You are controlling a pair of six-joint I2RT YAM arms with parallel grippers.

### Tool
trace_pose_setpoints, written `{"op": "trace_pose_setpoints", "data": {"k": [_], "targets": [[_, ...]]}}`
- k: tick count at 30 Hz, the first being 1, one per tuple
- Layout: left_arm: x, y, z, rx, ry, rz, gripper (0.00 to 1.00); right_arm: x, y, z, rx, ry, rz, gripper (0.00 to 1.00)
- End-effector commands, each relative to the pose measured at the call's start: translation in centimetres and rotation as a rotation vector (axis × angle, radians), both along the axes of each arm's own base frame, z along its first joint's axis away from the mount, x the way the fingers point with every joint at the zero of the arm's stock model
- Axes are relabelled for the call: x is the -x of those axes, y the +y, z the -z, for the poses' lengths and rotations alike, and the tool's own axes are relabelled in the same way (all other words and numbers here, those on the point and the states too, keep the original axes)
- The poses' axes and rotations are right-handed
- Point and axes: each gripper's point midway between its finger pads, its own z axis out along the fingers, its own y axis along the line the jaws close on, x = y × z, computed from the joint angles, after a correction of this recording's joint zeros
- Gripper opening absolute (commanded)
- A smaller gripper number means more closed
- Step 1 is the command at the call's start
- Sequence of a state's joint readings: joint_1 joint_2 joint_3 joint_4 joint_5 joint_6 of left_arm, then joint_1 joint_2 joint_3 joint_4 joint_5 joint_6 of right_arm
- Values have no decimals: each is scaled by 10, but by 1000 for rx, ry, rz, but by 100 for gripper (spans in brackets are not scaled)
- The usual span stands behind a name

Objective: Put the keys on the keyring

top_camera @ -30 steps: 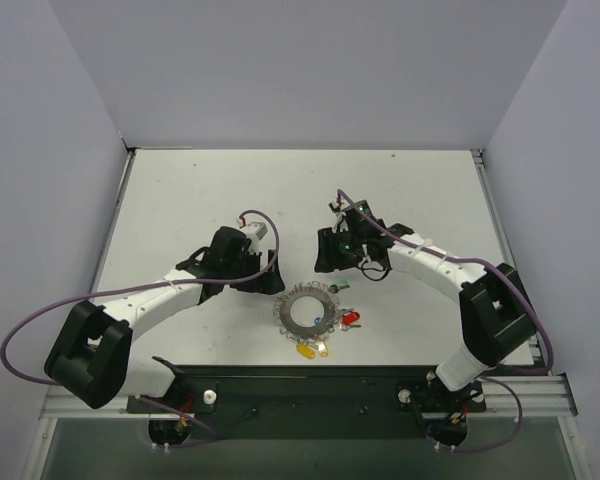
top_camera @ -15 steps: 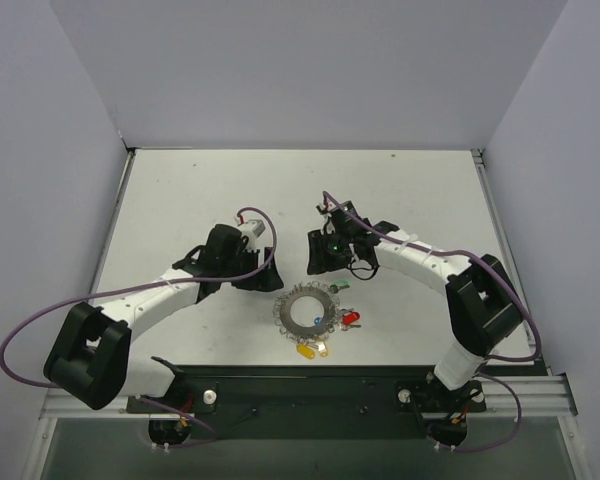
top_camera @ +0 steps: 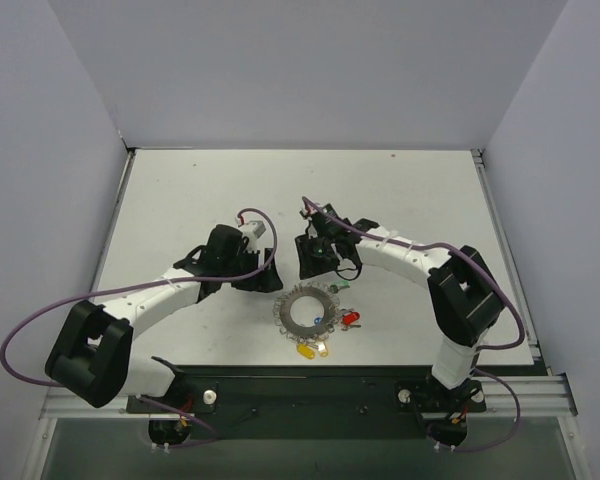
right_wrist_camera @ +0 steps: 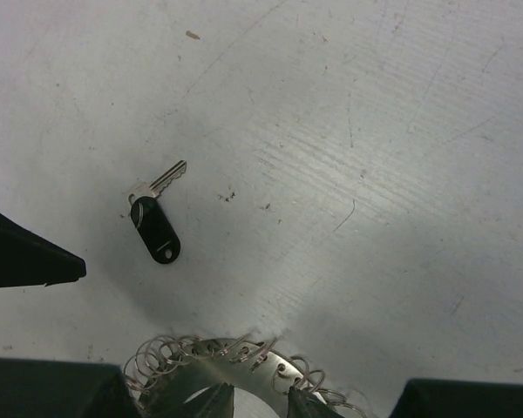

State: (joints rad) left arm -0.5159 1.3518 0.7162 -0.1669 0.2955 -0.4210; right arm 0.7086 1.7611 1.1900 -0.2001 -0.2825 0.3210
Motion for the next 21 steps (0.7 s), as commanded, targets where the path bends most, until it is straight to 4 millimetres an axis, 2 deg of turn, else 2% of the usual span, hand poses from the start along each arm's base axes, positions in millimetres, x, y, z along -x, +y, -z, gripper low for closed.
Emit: {"op": "trace_pose_setpoints", "data": {"k": [1, 9, 21], "targets": [[-6, 2, -14, 4, -63, -4, 82, 1, 5, 0, 27, 19, -7, 31], [-5, 6, -14, -10, -65, -10, 82, 4, 10, 14, 26, 66, -16, 29], [-4, 7, -12, -14, -64, -11, 82, 7, 18, 24, 12, 103, -22, 29]]}}
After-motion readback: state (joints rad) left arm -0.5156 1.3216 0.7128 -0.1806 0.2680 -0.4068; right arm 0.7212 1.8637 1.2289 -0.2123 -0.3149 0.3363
